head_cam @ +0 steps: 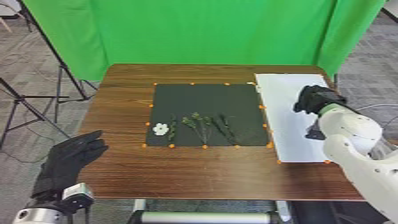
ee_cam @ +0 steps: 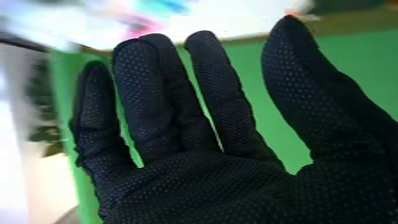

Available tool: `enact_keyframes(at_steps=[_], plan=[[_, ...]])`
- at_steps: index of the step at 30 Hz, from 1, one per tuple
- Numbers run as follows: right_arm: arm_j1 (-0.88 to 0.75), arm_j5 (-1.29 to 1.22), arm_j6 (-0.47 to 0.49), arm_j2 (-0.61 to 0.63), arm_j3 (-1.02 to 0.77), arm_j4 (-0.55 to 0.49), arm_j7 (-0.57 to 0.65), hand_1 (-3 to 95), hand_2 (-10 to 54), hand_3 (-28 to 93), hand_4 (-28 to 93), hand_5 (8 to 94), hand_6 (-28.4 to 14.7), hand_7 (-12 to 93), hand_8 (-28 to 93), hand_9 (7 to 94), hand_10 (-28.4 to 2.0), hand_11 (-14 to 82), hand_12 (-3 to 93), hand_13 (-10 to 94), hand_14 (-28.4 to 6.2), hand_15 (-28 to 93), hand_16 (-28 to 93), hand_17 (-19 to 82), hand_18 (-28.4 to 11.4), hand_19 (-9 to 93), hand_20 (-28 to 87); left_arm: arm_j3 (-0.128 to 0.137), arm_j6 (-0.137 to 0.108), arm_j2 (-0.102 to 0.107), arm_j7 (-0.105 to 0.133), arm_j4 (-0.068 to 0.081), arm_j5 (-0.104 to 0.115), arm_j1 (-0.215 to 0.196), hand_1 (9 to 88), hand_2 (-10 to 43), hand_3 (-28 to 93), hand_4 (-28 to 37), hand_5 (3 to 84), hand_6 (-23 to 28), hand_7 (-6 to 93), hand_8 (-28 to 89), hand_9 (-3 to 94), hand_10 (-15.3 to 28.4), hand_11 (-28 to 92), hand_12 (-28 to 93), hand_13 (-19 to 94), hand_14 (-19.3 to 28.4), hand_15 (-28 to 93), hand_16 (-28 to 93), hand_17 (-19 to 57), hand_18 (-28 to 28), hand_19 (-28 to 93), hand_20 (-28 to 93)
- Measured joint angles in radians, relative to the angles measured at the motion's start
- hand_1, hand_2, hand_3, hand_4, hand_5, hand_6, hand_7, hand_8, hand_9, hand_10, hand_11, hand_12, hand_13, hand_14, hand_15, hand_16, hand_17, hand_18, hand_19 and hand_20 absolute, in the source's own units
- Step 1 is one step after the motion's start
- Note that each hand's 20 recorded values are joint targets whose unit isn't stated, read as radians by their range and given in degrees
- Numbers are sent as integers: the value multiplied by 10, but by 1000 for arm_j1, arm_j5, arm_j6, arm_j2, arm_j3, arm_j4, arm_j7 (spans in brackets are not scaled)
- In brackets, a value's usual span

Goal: Arrange flowers

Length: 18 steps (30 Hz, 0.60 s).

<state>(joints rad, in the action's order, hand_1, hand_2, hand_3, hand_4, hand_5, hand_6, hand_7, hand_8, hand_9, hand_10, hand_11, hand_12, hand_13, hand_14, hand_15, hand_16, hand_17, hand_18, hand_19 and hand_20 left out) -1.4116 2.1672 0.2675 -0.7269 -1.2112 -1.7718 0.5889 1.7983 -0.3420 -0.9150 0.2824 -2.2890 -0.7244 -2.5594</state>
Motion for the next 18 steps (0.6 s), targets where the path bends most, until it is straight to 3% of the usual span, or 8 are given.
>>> enact_keyframes(at_steps=[18], plan=[[-93, 13, 16, 11, -81, 23, 48, 307, -38, 878, -282, 532, -72, 158, -117, 503, -201, 198, 162, 463, -170, 780, 177, 193, -266, 775, 361, -15, 2, -6, -3, 1, -2, 19, 305, 62, 793, -97, 506, 161, 150, -84, 423, 230, 415, 104, 310, 284, 630, -126, -69, 227, 624, 159]])
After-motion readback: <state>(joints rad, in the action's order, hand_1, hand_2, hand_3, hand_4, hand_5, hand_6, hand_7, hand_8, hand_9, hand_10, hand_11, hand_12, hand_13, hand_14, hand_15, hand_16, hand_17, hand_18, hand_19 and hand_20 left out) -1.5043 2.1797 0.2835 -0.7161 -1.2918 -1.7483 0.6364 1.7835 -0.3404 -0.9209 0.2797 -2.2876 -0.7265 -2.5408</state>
